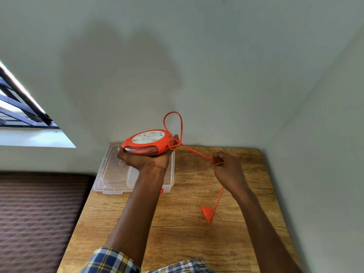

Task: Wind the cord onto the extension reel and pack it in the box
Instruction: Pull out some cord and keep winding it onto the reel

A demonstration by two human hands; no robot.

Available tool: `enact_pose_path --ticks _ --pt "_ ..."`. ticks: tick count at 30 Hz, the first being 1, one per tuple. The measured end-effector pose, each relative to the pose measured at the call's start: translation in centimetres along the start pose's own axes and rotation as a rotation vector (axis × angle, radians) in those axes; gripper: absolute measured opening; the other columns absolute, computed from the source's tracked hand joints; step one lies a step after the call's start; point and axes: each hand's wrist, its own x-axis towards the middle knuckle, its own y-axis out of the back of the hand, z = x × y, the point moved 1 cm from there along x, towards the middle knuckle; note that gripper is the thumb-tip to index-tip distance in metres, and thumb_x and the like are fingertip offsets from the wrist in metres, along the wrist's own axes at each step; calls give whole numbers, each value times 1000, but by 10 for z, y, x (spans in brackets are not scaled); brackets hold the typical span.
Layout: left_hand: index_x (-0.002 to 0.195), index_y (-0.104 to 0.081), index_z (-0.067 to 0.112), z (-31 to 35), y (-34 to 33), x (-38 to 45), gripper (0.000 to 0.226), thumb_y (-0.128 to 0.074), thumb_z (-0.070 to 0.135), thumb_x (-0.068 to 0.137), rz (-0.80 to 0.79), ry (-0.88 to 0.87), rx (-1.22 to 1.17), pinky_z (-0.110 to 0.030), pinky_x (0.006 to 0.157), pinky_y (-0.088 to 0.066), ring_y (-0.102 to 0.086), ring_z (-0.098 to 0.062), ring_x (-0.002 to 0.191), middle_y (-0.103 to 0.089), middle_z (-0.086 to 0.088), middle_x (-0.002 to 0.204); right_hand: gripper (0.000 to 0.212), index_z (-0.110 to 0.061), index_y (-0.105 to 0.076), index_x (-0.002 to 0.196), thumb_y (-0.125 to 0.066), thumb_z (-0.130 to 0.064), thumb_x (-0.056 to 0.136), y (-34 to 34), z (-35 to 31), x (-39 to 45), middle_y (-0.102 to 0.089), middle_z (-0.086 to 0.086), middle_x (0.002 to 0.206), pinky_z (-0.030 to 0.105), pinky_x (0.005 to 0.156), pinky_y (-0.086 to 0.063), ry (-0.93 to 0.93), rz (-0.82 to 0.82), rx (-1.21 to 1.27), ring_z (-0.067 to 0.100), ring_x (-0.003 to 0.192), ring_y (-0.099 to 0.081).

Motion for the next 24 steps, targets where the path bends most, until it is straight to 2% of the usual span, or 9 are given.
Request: enact_pose_path --ticks 3,5,8,10,12,16,18,21,24 --pt "144 -61 19 -10 -2 1 89 -37 80 84 -5 -32 53 -79 110 -31 -52 -52 135 -59 -23 147 41 -23 -69 118 -72 -1 84 -16 -21 -4 -79 -3 100 23 83 -57 55 -242 317 12 100 -74" --pt "145 -62 17 -18 -2 -1 87 -37 77 87 -15 -51 80 -74 112 -34 -53 -49 136 -61 -21 146 31 -22 -69 117 -75 -9 89 -33 -35 -9 -80 -3 100 28 86 -59 131 -214 365 11 98 -75" --pt "139 -65 15 -27 1 -5 81 -35 74 91 -17 -79 119 -64 111 -42 -57 -45 133 -67 -19 137 13 -24 -68 103 -75 -21 93 -44 -43 -12 -76 -5 77 30 64 -58 184 -59 310 9 72 -73" --pt "142 -64 16 -26 1 -7 84 -36 75 89 -23 -46 118 -70 112 -38 -56 -47 134 -65 -20 142 8 -27 -69 93 -71 -19 94 -37 -37 -6 -70 -7 64 26 50 -50 225 -37 278 6 53 -65" --pt "142 -64 18 -20 -1 -6 86 -37 77 86 -19 -12 99 -77 111 -32 -55 -51 132 -63 -23 143 14 -31 -72 86 -68 -19 91 -23 -25 3 -65 -9 58 30 48 -49 252 -24 159 7 48 -58" --pt "144 -62 18 -10 0 -2 87 -38 77 85 9 -20 36 -76 112 -31 -54 -52 132 -59 -24 147 14 -28 -73 86 -68 -16 91 3 6 14 -68 -6 65 50 68 -59 113 127 27 21 63 -67" --pt "141 -64 18 -12 1 -3 85 -37 77 86 10 -23 47 -75 112 -33 -56 -51 130 -61 -24 146 16 -33 -73 89 -71 -18 90 10 11 17 -74 -8 74 46 78 -59 102 138 -46 16 75 -72" --pt "142 -64 19 -19 0 -4 84 -37 76 87 1 -11 75 -75 114 -31 -55 -51 132 -62 -23 144 35 -40 -69 115 -77 -21 86 7 -3 15 -76 -13 97 33 88 -56 190 -69 -27 2 92 -70" --pt "147 -60 17 -26 -3 -6 85 -36 74 89 -9 -13 95 -71 117 -32 -52 -49 137 -58 -22 150 41 -36 -67 124 -79 -24 87 -16 -23 4 -78 -10 99 29 88 -56 257 -216 196 5 96 -72"
